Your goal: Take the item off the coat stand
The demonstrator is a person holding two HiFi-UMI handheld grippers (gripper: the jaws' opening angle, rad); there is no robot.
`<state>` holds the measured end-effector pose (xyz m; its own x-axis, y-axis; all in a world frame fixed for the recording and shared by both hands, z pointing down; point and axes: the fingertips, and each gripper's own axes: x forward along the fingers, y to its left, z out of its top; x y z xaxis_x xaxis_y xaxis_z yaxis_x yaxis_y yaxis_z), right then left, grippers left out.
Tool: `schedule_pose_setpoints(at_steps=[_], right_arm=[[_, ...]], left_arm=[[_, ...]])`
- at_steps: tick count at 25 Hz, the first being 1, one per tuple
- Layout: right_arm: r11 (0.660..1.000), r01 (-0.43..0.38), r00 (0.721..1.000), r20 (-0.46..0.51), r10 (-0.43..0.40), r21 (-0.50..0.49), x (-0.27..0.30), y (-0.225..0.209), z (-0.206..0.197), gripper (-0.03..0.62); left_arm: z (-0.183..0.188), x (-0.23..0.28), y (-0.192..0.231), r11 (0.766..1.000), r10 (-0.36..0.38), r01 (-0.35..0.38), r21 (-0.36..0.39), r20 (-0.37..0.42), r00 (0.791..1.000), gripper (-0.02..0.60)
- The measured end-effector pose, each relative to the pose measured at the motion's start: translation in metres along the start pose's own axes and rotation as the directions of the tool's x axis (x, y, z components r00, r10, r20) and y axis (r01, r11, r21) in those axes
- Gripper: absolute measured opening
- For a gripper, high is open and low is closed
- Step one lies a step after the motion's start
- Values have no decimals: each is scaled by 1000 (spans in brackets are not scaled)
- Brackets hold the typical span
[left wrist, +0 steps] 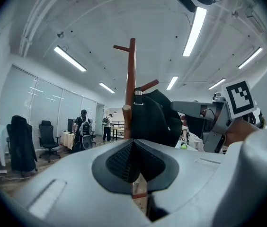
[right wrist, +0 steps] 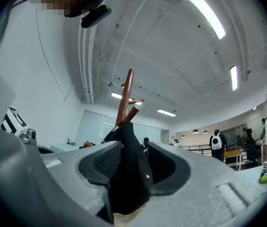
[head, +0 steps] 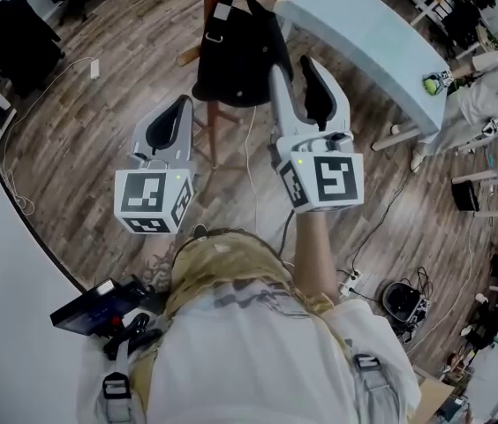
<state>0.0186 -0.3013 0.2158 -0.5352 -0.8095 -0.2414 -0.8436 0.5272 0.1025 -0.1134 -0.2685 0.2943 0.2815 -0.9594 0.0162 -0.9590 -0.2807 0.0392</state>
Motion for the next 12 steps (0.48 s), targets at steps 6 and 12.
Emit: schedule_pose_setpoints(at_steps=[6, 12], right_arm=[[989, -133, 984, -111, 139, 57, 19, 7, -27, 188], [991, -137, 989, -51, 137, -6, 13, 16, -8, 5]], left_arm=[[0, 5, 10, 1000, 18, -18, -11, 1, 1000, 2], [5, 4, 15, 1000, 15, -15, -11, 17, 1000, 2]])
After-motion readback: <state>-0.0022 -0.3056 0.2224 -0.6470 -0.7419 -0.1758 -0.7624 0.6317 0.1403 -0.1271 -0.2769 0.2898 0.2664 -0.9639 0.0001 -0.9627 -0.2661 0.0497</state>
